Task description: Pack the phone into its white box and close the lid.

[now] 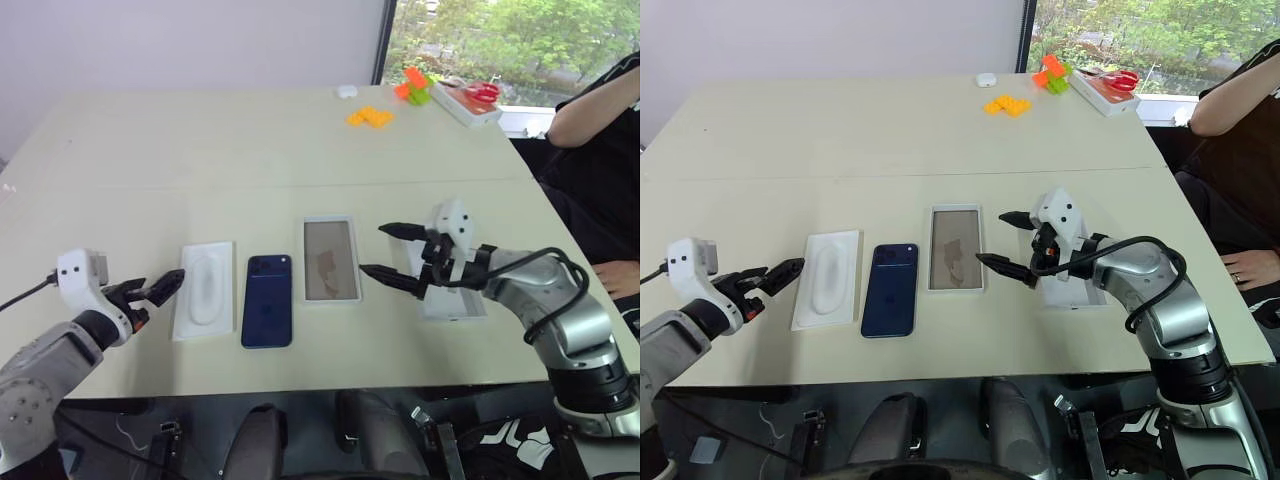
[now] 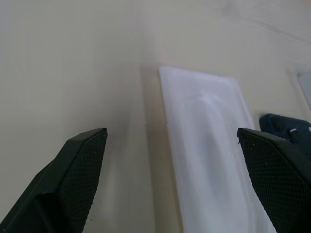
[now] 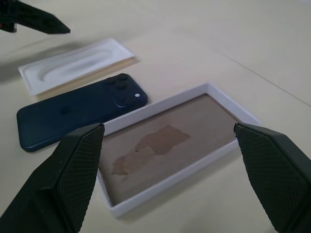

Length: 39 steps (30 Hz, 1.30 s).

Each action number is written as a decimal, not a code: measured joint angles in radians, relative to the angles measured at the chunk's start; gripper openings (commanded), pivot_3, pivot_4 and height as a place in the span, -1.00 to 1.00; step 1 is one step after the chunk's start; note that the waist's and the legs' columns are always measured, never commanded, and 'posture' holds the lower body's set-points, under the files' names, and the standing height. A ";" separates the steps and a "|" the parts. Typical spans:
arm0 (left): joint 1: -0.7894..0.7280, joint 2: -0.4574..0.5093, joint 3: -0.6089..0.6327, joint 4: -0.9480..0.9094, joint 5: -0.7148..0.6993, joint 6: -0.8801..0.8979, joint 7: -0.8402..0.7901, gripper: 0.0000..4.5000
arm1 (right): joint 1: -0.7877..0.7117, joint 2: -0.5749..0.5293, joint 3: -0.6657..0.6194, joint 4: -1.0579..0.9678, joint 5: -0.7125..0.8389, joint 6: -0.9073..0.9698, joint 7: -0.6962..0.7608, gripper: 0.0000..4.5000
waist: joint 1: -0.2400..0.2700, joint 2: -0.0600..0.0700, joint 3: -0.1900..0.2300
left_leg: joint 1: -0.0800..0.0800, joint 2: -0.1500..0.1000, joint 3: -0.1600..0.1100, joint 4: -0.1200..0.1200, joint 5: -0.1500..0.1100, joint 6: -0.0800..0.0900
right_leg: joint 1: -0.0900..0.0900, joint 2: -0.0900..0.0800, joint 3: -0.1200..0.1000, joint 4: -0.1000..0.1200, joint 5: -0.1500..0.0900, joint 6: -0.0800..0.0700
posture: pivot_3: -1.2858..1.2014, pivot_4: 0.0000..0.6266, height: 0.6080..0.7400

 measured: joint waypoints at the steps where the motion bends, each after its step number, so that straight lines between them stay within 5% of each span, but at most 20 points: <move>1: -0.002 0.006 0.004 0.010 -0.022 0.037 0.009 1.00 | 0.000 0.003 0.004 0.000 0.000 0.003 -0.001 0.98 | 0.000 0.000 0.000 | 0.000 0.000 0.000 0.000 0.000 0.000 | 0.000 0.000 0.000 0.000 0.000 0.000 | 0.03 -0.52 1.00; 9: -0.065 0.034 0.042 0.076 -0.166 0.221 0.078 0.89 | 0.004 0.016 0.015 -0.054 0.012 0.015 0.009 0.99 | 0.003 0.000 0.000 | 0.001 -0.001 0.000 0.000 0.000 0.000 | 0.001 -0.001 0.000 0.000 0.000 0.000 | 0.03 -0.52 1.00; 12: -0.068 0.033 0.046 0.091 -0.184 0.238 0.096 0.45 | 0.022 -0.002 0.023 -0.073 0.012 0.019 0.027 1.00 | 0.004 0.000 0.000 | 0.001 -0.001 0.000 0.000 0.000 0.000 | 0.001 -0.002 0.000 0.000 0.000 0.000 | 0.03 -0.52 1.00; 18: -0.069 0.031 0.038 0.126 -0.205 0.253 0.114 -0.93 | 0.027 -0.003 0.025 -0.077 0.012 0.020 0.031 1.00 | 0.004 0.000 0.000 | 0.001 -0.002 0.000 0.000 0.000 0.000 | 0.001 -0.002 0.000 0.000 0.000 -0.001 | 0.03 -0.52 1.00; 39: 0.057 0.045 0.068 0.110 -0.492 -0.019 0.181 -0.97 | 0.014 0.021 0.048 -0.087 0.018 0.020 0.031 1.00 | 0.005 0.000 0.000 | 0.001 -0.001 -0.002 0.000 0.000 0.000 | 0.001 -0.002 0.000 0.000 0.000 -0.001 | 0.03 -0.52 1.00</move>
